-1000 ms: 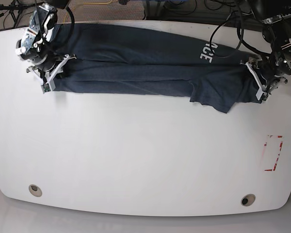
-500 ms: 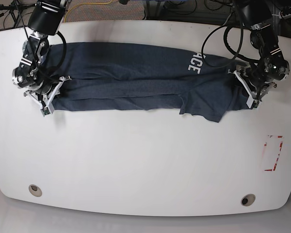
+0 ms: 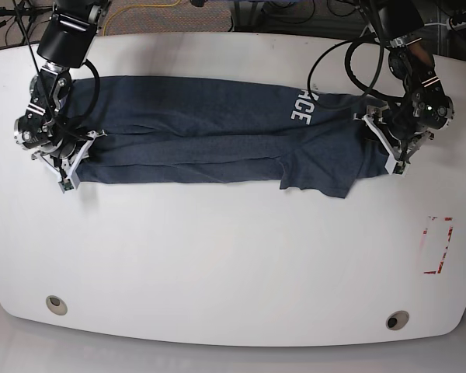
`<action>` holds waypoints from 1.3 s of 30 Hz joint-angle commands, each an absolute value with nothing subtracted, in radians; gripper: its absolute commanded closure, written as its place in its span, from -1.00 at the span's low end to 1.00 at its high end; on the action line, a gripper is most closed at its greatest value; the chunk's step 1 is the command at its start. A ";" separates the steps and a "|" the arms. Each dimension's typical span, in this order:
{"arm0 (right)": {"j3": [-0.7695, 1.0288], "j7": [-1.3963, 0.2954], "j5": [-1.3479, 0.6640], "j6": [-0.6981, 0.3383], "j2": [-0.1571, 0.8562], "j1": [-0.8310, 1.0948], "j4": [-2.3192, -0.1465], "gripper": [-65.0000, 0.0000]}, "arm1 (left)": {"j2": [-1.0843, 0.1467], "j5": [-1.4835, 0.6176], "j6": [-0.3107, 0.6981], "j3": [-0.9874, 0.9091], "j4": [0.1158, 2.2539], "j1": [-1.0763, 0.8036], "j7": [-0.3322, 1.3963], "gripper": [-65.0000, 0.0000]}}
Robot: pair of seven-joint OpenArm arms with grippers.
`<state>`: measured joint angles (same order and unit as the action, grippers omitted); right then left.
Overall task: Fold the T-shirt properly
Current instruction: 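Move both grippers to the strip's two ends and grasp them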
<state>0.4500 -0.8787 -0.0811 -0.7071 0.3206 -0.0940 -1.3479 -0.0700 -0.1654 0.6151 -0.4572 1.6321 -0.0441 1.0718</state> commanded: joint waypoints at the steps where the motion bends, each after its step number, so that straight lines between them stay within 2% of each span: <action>1: 0.453 -0.888 -0.070 -0.698 0.344 -0.107 -1.399 0.68 | -0.081 -0.176 0.616 -0.460 1.698 -0.027 1.055 0.05; 5: 0.453 -0.889 -0.070 -0.698 0.344 -0.104 -1.440 0.63 | -0.081 -0.179 0.618 -0.460 1.747 -0.019 1.072 0.04; 11: 0.453 -0.889 -0.070 -0.698 0.343 -0.101 -1.484 0.27 | -0.079 -0.185 0.619 -0.460 1.834 0.025 1.148 0.04; 13: 0.453 -0.889 -0.070 -0.698 0.341 -0.099 -1.494 0.21 | -0.079 -0.208 0.619 -0.461 1.860 0.033 1.171 0.04; 20: 0.453 -0.889 -0.070 -0.698 0.338 -0.077 -1.495 0.22 | -0.087 -0.384 0.619 -0.553 1.871 0.027 1.191 0.00; 27: 0.453 -0.889 -0.071 -0.698 0.337 -0.070 -1.495 0.22 | -0.134 -0.587 0.613 -0.633 1.742 0.013 1.191 -0.50; 32: 0.453 -0.889 -0.074 -0.698 0.328 -0.048 -1.500 0.22 | -0.173 -0.665 0.616 -0.659 1.604 0.013 1.191 -0.45; 39: 0.460 -0.897 -0.079 -0.698 0.323 -0.035 -1.613 0.19 | -0.191 -0.739 0.618 -0.657 1.567 0.013 1.190 -0.45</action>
